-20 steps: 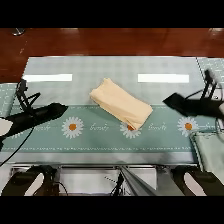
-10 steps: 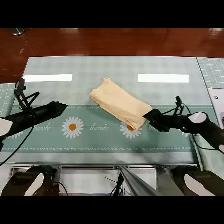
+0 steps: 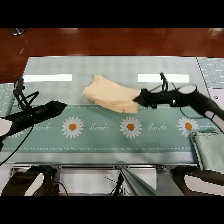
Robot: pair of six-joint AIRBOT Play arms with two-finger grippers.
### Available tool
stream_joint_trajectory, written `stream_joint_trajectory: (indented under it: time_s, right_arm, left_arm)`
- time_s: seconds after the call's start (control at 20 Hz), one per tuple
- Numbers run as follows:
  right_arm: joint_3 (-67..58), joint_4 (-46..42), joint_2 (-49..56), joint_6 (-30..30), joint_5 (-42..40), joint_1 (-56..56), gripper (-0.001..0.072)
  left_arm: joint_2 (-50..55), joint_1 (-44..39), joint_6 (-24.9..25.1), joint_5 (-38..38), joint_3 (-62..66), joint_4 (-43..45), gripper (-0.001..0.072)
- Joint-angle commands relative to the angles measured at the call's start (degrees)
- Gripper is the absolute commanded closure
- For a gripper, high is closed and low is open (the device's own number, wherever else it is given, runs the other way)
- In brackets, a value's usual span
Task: Fold the shirts.
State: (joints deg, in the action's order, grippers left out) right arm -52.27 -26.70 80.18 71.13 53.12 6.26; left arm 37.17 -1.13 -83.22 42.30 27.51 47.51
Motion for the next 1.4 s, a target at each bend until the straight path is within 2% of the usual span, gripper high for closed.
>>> stream_joint_trajectory:
  time_s: [0.0,0.2,0.35,0.5,0.8,1.0,1.2,1.35]
  right_arm:
    - [-20.4,-10.0,1.1,2.4,10.4,0.3,0.0692]
    - [-42.9,-28.4,1.1,12.7,18.4,-1.4,0.0692]
    - [-52.6,-29.6,1.0,15.2,24.6,-8.0,0.0692]
    - [-57.1,-29.4,0.6,17.9,30.9,-17.5,0.0692]
    - [-57.4,-29.6,-3.2,23.1,43.3,-37.3,0.0693]
    - [-56.4,-37.0,-6.8,23.8,53.3,-45.8,0.0695]
    - [-44.8,-42.3,-16.2,25.7,53.2,-53.5,0.0695]
    - [-34.4,-50.4,-23.8,25.6,53.3,-60.0,0.0695]
  left_arm:
    - [0.0,0.0,0.0,-0.1,0.0,0.0,0.0684]
    - [0.0,0.0,0.0,0.4,0.0,0.0,0.0683]
    - [0.0,0.0,0.0,0.4,0.0,0.0,0.0684]
    - [0.0,0.0,0.0,0.4,0.0,0.0,0.0684]
    - [0.0,0.0,0.0,0.3,0.0,0.0,0.0683]
    - [0.0,0.0,0.0,0.3,0.0,0.0,0.0684]
    - [0.0,0.0,0.0,0.2,0.0,0.0,0.0683]
    - [0.0,0.0,0.0,0.1,0.0,0.0,0.0683]
